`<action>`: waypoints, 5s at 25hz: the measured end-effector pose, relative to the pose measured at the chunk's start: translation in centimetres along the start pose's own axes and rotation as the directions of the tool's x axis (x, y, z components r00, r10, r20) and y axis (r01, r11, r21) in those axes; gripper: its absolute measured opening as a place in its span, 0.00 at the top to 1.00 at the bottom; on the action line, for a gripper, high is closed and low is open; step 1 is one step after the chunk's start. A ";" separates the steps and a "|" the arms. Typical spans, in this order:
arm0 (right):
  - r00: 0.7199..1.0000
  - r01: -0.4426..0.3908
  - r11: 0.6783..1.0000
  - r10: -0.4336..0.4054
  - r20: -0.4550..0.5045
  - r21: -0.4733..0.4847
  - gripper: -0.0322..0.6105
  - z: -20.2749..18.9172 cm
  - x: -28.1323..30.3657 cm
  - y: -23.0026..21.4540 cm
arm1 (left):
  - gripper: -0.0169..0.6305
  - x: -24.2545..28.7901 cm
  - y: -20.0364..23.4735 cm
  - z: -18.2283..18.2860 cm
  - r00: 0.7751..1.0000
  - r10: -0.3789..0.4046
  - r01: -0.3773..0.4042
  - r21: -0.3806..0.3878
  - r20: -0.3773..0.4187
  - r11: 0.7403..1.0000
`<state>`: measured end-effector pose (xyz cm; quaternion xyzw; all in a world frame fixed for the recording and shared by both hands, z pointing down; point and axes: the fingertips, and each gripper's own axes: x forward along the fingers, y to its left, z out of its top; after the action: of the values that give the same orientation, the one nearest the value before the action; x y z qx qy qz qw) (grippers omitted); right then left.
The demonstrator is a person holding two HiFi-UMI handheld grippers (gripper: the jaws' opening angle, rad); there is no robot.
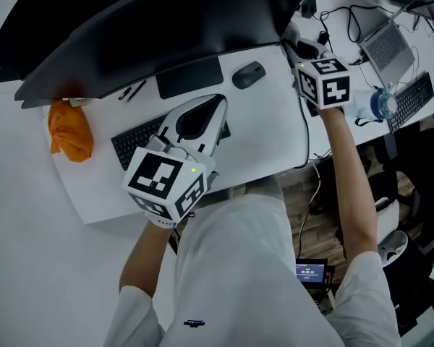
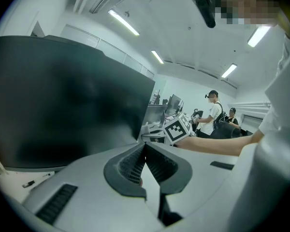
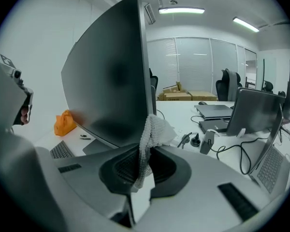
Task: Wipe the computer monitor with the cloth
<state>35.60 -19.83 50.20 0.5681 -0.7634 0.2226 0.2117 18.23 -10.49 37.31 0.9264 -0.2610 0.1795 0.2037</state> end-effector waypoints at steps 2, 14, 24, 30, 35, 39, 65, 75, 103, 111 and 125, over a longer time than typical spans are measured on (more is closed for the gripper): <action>1.000 -0.018 1.000 0.018 0.005 0.012 0.90 -0.5 0.5 0.1 | 0.95 0.4 0.1 -0.6 1.000 0.003 -0.003 -0.005 -0.004 1.000; 0.996 -0.066 0.997 0.068 -0.053 0.032 0.90 -4.7 3.3 -0.4 | 0.95 2.0 0.2 -4.3 0.999 0.048 -0.050 -0.107 -0.019 0.993; 0.989 -0.109 0.979 0.123 -0.077 0.170 0.90 -7.3 5.0 -0.2 | 0.95 2.7 0.5 -5.0 0.996 0.083 -0.084 -0.147 -0.017 0.986; 0.983 -0.136 0.977 0.153 -0.097 0.161 0.90 -8.0 6.5 1.1 | 0.95 3.0 0.8 -5.2 0.995 0.094 -0.096 -0.155 -0.020 0.983; 0.984 -0.147 0.980 0.159 -0.083 0.137 0.90 -7.4 7.1 2.1 | 0.95 2.5 1.0 -5.6 0.994 0.104 -0.105 -0.163 -0.018 0.981; 0.987 -0.140 0.982 0.148 -0.065 0.124 0.90 -6.9 7.4 2.4 | 0.95 2.2 1.5 -5.7 0.994 0.108 -0.109 -0.167 -0.015 0.980; 0.992 -0.127 0.991 0.127 0.006 0.028 0.90 -5.0 9.5 9.3 | 0.95 -3.3 5.8 -7.7 0.985 0.172 -0.168 -0.205 0.006 0.964; 0.989 -0.149 0.989 0.149 0.011 0.012 0.90 -4.5 10.4 12.7 | 0.95 -5.5 7.3 -8.4 0.981 0.195 -0.187 -0.223 0.017 0.957; 0.975 -0.221 0.972 0.222 0.004 -0.077 0.90 -2.6 13.7 22.6 | 0.94 -11.9 11.7 -10.8 0.962 0.272 -0.250 -0.294 0.035 0.922; 0.968 -0.249 0.965 0.251 0.021 -0.079 0.90 -1.7 14.9 26.2 | 0.95 -14.3 13.4 -11.9 0.953 0.300 -0.273 -0.309 0.044 0.911; 0.956 -0.288 0.956 0.290 0.050 -0.054 0.90 -0.6 17.1 31.7 | 0.95 -17.8 16.5 -12.8 0.936 0.347 -0.310 -0.337 0.053 0.889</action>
<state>0.57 -24.62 57.40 0.4515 -0.8490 0.2173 0.1680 -8.14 -10.01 45.11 0.8313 -0.4509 0.1141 0.3043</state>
